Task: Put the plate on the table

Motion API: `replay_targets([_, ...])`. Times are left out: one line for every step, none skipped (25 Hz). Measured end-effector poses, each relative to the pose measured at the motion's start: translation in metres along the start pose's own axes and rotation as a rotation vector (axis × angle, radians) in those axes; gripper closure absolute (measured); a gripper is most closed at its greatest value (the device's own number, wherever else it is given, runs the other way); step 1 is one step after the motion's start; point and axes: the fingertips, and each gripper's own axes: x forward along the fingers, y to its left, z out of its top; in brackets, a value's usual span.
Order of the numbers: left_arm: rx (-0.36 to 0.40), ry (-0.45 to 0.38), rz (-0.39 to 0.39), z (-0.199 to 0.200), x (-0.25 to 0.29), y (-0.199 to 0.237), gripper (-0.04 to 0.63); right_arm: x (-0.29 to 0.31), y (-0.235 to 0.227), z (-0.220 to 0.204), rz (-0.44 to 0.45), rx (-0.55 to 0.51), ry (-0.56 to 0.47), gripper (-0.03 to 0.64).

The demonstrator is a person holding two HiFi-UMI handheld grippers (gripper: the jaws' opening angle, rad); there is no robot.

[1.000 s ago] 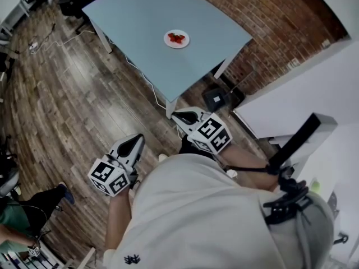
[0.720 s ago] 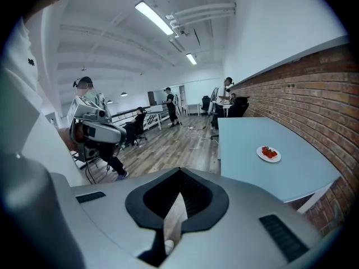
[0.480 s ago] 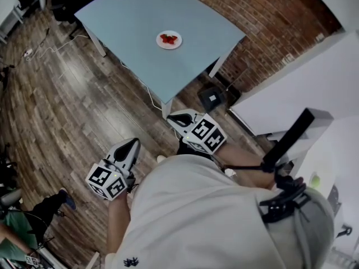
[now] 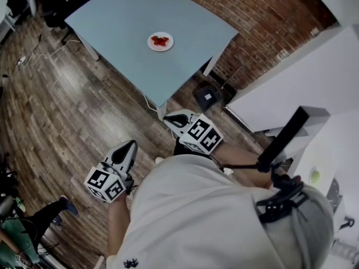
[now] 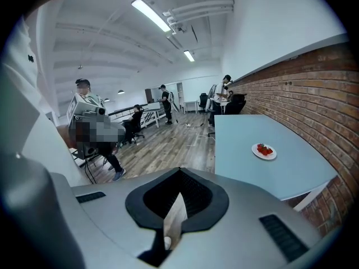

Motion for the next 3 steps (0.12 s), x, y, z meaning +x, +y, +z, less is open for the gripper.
replay_targets([0.001, 0.001, -0.001, 0.0006, 0.0019, 0.0009, 0.595, 0.0003, -0.0019, -0.0003, 0.001, 0.001, 0.002, 0.609])
replay_targets([0.002, 0.002, -0.003, 0.0012, 0.0037, 0.0018, 0.594, 0.0006, -0.0038, -0.0007, 0.001, 0.002, 0.005, 0.609])
replay_targets([0.002, 0.004, -0.004, 0.0018, 0.0056, 0.0026, 0.595, 0.0008, -0.0057, -0.0010, 0.002, 0.003, 0.007, 0.609])
